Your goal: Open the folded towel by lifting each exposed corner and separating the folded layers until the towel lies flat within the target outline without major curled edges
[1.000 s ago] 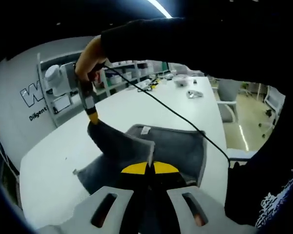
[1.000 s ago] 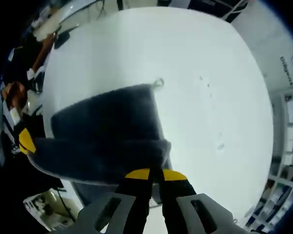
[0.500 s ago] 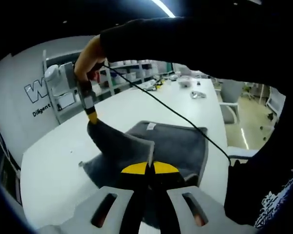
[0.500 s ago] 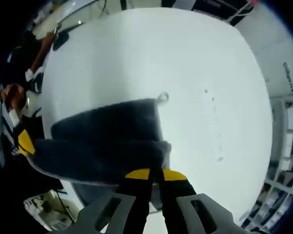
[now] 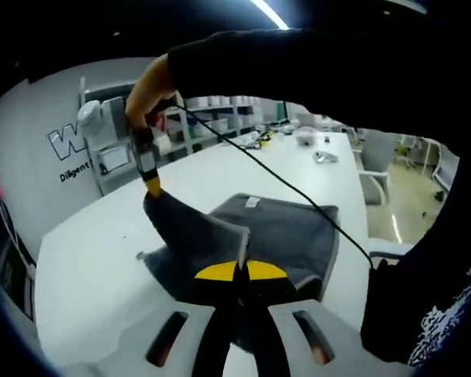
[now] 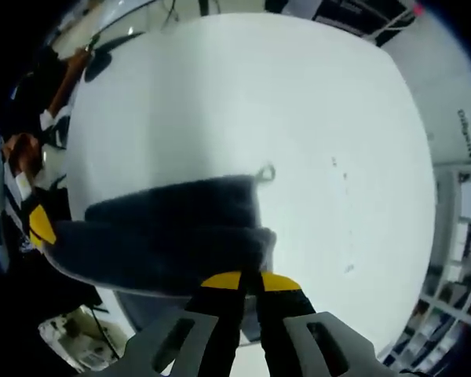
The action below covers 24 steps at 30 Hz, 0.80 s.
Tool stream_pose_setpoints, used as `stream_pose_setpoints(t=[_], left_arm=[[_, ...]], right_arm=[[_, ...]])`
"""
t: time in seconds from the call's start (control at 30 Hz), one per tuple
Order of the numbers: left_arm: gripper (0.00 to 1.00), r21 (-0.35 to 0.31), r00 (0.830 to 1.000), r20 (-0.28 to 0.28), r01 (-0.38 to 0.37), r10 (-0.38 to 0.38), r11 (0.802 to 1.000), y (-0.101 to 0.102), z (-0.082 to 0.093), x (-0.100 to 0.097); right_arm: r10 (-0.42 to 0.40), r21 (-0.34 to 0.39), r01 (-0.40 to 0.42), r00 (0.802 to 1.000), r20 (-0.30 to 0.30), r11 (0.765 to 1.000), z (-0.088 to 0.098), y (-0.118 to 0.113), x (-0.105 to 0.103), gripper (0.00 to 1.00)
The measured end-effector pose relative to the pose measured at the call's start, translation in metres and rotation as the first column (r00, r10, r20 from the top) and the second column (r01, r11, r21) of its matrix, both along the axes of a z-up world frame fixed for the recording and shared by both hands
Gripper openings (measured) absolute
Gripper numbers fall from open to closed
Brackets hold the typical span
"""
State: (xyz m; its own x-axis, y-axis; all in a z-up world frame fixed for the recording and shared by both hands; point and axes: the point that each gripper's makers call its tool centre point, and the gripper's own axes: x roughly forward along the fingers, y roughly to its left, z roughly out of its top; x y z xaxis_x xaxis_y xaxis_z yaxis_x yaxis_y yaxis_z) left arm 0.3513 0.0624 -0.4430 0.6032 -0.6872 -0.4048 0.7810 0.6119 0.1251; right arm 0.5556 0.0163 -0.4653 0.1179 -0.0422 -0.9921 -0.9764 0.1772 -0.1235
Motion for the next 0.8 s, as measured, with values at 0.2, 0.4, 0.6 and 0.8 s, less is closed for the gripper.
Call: stream_pose_setpoints(t=[0.2, 0.4, 0.6, 0.8], left_arm=[[0.01, -0.013, 0.999, -0.016, -0.029, 0.029, 0.999, 0.011, -0.006, -0.002], [0.01, -0.025, 0.998, -0.024, -0.055, 0.055, 0.998, 0.019, -0.008, -0.002], [0.01, -0.024, 0.995, -0.017, -0.098, 0.098, 0.995, 0.040, -0.006, -0.003], [0.01, -0.018, 0.994, -0.019, -0.111, 0.111, 0.994, 0.046, -0.010, -0.003]], right_arm=[[0.035, -0.040, -0.035, 0.999, 0.000, 0.999, -0.005, 0.012, -0.005, 0.02], [0.055, -0.036, -0.054, 0.998, 0.005, 0.998, -0.005, 0.030, -0.005, 0.02], [0.068, -0.026, -0.068, 0.998, 0.001, 0.997, -0.008, 0.048, -0.006, 0.02], [0.077, -0.029, -0.077, 0.997, 0.003, 0.997, -0.010, 0.059, -0.007, 0.02]])
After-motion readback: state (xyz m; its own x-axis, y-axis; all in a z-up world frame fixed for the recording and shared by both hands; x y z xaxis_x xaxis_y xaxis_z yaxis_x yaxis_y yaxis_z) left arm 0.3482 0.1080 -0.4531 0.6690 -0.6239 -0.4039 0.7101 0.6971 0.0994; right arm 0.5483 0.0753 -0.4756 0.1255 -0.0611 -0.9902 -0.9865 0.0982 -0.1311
